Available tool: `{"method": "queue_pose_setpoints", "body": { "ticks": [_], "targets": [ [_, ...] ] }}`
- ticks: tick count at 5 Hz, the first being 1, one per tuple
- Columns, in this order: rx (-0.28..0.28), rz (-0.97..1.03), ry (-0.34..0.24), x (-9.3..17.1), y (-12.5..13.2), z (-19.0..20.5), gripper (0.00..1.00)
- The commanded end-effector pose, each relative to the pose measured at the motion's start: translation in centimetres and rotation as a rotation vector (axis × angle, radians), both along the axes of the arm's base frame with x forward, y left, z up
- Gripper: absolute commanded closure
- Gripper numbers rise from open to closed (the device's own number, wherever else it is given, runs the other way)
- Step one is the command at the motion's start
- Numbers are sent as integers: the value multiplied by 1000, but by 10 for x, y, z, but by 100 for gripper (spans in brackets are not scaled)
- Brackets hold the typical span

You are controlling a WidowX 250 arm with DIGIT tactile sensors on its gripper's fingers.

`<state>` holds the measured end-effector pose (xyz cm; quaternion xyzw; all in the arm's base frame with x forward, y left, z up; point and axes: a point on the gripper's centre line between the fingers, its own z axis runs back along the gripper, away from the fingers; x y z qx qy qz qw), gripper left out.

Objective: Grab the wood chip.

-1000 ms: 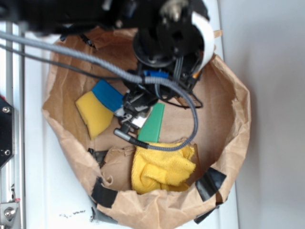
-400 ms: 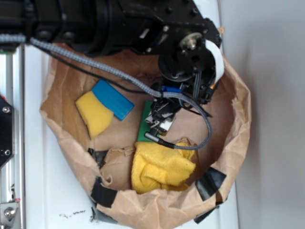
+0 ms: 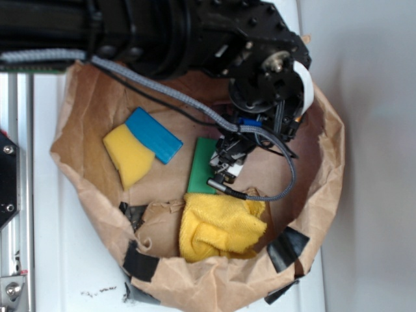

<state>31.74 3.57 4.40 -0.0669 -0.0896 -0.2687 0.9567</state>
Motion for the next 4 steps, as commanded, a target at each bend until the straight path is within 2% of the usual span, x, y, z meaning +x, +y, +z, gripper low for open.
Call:
{"method": "queue_pose_setpoints", "body": {
  "ticks": [1, 2, 3, 4],
  "targets": [
    [66, -44, -34, 3, 1, -3, 0],
    [83, -35, -56, -2, 1, -10, 83],
    [85, -14, -55, 0, 0, -12, 100],
    [82, -16, -53, -1, 0, -13, 100]
  ]
}}
